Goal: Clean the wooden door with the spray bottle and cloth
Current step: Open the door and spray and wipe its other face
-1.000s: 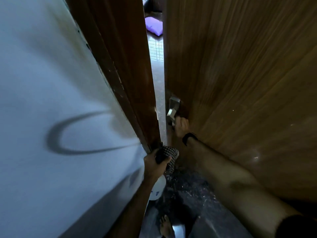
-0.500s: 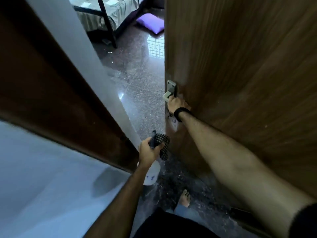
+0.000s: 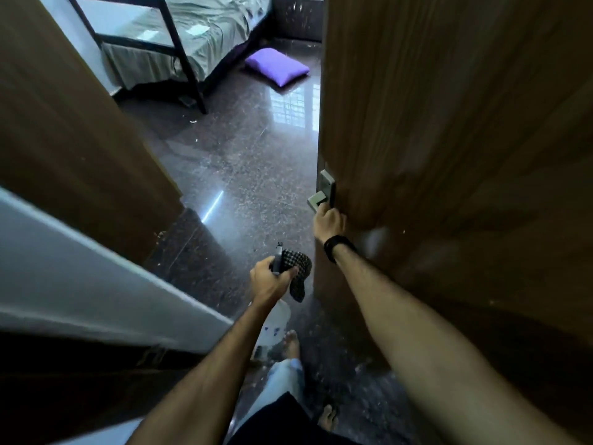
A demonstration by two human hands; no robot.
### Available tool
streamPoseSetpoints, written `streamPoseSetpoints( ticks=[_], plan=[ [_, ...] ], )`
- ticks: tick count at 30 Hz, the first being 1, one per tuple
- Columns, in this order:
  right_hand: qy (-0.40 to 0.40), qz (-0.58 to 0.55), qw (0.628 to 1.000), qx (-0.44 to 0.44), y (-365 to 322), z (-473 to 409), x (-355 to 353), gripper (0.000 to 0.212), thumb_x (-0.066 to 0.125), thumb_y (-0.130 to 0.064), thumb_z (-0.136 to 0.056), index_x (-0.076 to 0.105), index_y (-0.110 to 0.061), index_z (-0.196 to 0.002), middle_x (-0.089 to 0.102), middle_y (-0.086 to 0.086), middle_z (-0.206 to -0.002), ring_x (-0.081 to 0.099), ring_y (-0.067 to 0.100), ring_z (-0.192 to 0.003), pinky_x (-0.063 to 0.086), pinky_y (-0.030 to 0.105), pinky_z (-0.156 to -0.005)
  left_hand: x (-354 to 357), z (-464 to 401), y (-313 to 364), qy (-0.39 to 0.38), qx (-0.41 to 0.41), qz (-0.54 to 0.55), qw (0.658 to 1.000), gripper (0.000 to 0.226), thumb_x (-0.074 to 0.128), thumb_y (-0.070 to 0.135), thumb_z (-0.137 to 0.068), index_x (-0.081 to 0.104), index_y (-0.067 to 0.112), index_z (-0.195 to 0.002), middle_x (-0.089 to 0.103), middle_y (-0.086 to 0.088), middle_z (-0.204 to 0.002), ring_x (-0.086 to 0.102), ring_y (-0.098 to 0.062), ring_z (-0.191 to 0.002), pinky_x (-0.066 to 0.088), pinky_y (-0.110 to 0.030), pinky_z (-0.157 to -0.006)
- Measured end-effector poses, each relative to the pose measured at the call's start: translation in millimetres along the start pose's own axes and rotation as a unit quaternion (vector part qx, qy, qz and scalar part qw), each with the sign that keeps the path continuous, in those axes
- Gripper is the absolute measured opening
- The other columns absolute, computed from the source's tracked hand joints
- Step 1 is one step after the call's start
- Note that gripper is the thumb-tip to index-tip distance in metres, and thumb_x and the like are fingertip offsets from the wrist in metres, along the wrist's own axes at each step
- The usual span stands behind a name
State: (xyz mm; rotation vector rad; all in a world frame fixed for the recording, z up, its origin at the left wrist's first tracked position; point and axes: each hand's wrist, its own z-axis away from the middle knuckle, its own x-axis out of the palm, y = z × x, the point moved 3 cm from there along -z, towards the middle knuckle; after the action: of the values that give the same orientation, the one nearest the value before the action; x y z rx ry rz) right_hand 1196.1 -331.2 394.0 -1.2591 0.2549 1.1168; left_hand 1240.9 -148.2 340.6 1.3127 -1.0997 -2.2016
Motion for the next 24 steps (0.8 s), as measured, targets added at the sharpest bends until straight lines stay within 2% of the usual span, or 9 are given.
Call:
streamPoseSetpoints(
  ticks=[6,9,12,15,20,24],
  plan=[
    [0.095,-0.009,0.995,-0.017,25,-54,-21,0.051,0.029,-0.03,-0.107,0.067,0.004,-0.103,0.068,0.027,-0.113,0.062,0.041,-0.109,0.045,0.042,-0.087,65,-73,58,-0.056,0.034,0.017,0.998,0.021,0.086,0.017,-0.075,0.069,0.004,-0.076,0.068,-0.007,-0.07,0.06,-0.018,-0.067,0.048,-0.032,-0.063],
    [0.15,-0.028,0.988,-0.012,33,-69,-36,0.053,0.031,-0.027,-0.108,0.069,0.008,-0.094,0.07,0.029,-0.105,0.064,0.042,-0.102,0.046,0.042,-0.084,94,-115,85,-0.083,0.049,0.02,0.995,0.021,0.086,0.019,-0.075,0.069,0.007,-0.075,0.068,-0.005,-0.069,0.061,-0.017,-0.066,0.049,-0.033,-0.064],
    [0.217,-0.015,0.976,0.02,38,-93,-60,0.068,0.02,-0.032,-0.102,0.07,0.01,-0.086,0.07,0.031,-0.094,0.064,0.045,-0.094,0.047,0.045,-0.08,123,-158,125,-0.128,0.065,0.013,0.99,0.024,0.088,0.025,-0.074,0.068,0.01,-0.075,0.07,-0.004,-0.072,0.066,-0.02,-0.071,0.05,-0.032,-0.064],
    [0.259,0.013,0.964,0.061,44,-115,-84,0.073,0.014,-0.034,-0.094,0.072,0.009,-0.085,0.07,0.031,-0.09,0.064,0.046,-0.09,0.047,0.046,-0.077,145,-193,157,-0.166,0.079,0.015,0.983,0.025,0.088,0.025,-0.074,0.068,0.011,-0.075,0.071,-0.005,-0.074,0.067,-0.022,-0.074,0.054,-0.037,-0.068],
    [0.309,0.008,0.941,0.137,63,-152,-120,0.075,0.014,-0.037,-0.094,0.072,0.009,-0.087,0.07,0.031,-0.091,0.064,0.044,-0.091,0.046,0.043,-0.078,173,-231,199,-0.231,0.102,0.031,0.967,0.02,0.086,0.019,-0.078,0.071,0.007,-0.08,0.073,-0.006,-0.079,0.07,-0.023,-0.079,0.057,-0.038,-0.07],
    [0.335,-0.007,0.922,0.193,76,-176,-146,0.064,0.024,-0.031,-0.106,0.072,0.01,-0.091,0.07,0.031,-0.095,0.063,0.044,-0.095,0.045,0.044,-0.082,196,-246,224,-0.273,0.123,0.024,0.954,0.019,0.084,0.017,-0.081,0.072,0.004,-0.086,0.073,-0.009,-0.082,0.07,-0.025,-0.081,0.058,-0.043,-0.075]
  ],
)
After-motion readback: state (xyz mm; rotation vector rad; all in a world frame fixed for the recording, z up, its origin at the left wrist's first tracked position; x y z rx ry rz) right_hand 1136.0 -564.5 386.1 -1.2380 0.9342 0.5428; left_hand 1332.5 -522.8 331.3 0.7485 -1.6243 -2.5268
